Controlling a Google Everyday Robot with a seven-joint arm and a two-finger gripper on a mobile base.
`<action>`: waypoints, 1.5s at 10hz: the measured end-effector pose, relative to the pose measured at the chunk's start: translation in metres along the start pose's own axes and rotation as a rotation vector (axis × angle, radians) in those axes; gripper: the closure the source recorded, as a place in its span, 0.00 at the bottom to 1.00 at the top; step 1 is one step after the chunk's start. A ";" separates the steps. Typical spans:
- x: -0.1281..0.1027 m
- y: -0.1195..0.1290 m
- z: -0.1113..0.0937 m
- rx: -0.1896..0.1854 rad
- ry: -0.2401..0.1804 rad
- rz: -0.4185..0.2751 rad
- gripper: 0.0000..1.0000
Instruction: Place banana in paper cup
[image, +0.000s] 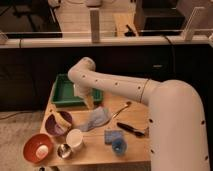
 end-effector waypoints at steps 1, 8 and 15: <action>0.001 -0.002 0.004 -0.002 -0.007 -0.005 0.20; -0.003 -0.020 0.030 -0.006 -0.036 -0.063 0.20; -0.016 -0.041 0.052 -0.012 -0.062 -0.152 0.20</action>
